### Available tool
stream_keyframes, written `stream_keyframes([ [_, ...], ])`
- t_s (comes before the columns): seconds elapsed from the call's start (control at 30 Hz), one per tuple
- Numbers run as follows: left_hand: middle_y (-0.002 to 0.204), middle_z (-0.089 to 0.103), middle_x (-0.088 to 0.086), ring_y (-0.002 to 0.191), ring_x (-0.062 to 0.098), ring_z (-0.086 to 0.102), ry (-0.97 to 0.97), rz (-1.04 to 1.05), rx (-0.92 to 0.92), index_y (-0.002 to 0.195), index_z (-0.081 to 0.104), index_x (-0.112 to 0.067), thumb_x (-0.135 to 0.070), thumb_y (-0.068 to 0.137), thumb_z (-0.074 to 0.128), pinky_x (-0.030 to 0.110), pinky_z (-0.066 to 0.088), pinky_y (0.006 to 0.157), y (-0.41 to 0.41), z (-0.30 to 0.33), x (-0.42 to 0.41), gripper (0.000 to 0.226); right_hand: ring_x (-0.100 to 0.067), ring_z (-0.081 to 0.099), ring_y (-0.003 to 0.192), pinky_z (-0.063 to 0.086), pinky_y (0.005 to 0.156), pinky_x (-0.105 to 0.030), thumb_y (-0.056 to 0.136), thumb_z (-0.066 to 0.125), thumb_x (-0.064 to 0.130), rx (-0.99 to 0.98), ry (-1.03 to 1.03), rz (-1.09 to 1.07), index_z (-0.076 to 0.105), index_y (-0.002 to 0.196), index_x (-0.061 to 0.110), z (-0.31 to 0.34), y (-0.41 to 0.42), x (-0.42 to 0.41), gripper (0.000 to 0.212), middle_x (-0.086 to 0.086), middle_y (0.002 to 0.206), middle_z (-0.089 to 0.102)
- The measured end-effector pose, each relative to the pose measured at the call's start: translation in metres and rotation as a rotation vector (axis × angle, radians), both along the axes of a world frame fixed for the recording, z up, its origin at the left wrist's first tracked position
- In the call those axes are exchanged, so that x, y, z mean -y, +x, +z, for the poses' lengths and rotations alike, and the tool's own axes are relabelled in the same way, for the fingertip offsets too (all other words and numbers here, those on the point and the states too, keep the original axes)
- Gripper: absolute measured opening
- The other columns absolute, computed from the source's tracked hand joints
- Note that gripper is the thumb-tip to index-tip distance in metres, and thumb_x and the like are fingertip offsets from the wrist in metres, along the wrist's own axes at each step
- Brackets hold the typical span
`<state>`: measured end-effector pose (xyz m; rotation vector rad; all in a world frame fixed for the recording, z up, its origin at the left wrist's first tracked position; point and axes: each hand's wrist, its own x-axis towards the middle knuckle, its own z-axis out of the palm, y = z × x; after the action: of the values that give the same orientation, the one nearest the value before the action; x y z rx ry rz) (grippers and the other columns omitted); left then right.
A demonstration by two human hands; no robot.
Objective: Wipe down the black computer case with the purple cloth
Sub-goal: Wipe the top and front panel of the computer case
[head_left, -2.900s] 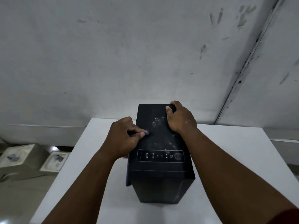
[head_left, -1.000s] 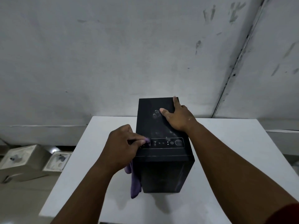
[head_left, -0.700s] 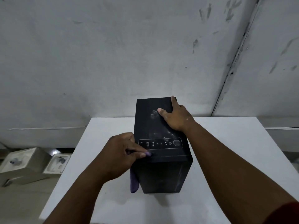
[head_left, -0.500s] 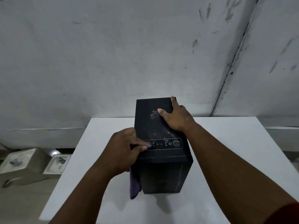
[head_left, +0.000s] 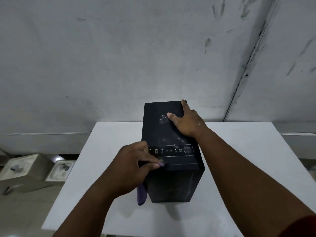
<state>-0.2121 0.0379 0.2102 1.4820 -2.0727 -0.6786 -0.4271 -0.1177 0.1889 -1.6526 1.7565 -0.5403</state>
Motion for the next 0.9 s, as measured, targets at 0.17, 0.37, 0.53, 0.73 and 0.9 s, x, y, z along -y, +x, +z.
stream_keyframes([
  [0.17,0.080,0.056,-0.016,0.089,0.000,0.056,-0.080,0.087,0.005,0.095,0.080,-0.048,-0.028,0.089,0.079,0.009,0.042,0.069,-0.004,0.000,0.004,0.021,-0.034,0.043,0.143,0.036,0.114,-0.043,0.092,0.050,0.075,-0.002,-0.003,-0.001,0.000,0.164,0.041,0.002,-0.001,-0.002,0.094,-0.015,0.160,0.034],
  [0.37,0.087,0.057,-0.021,0.092,0.000,0.056,-0.017,-0.037,0.045,0.099,0.081,-0.043,-0.031,0.089,0.078,0.009,0.045,0.071,-0.006,0.002,-0.003,0.016,-0.035,0.043,0.143,0.036,0.115,-0.045,0.090,0.050,0.076,0.011,0.007,-0.006,-0.001,0.163,0.042,0.001,0.000,-0.003,0.095,-0.015,0.160,0.033],
  [0.53,0.081,0.056,-0.018,0.090,0.001,0.055,-0.086,0.119,0.051,0.100,0.080,-0.046,-0.029,0.092,0.076,0.009,0.042,0.069,-0.002,0.000,0.006,0.020,-0.035,0.042,0.144,0.035,0.116,-0.044,0.091,0.050,0.076,0.007,0.013,-0.007,-0.001,0.163,0.042,0.002,0.000,-0.003,0.095,-0.016,0.161,0.032],
  [0.73,0.085,0.056,-0.018,0.087,0.002,0.057,-0.044,0.002,0.015,0.099,0.082,-0.041,-0.028,0.089,0.080,0.010,0.044,0.067,-0.004,0.001,0.003,0.016,-0.036,0.044,0.142,0.037,0.115,-0.045,0.091,0.050,0.076,0.006,0.007,-0.006,-0.001,0.163,0.041,0.002,0.000,-0.002,0.095,-0.017,0.159,0.033],
  [0.9,0.084,0.054,-0.020,0.085,-0.001,0.054,-0.043,0.113,0.091,0.105,0.079,-0.043,-0.035,0.093,0.074,0.008,0.040,0.070,-0.008,0.003,0.028,0.016,-0.035,0.045,0.142,0.038,0.114,-0.043,0.090,0.052,0.076,0.019,0.003,-0.015,0.001,0.164,0.042,0.002,0.000,-0.002,0.095,-0.016,0.159,0.035],
])
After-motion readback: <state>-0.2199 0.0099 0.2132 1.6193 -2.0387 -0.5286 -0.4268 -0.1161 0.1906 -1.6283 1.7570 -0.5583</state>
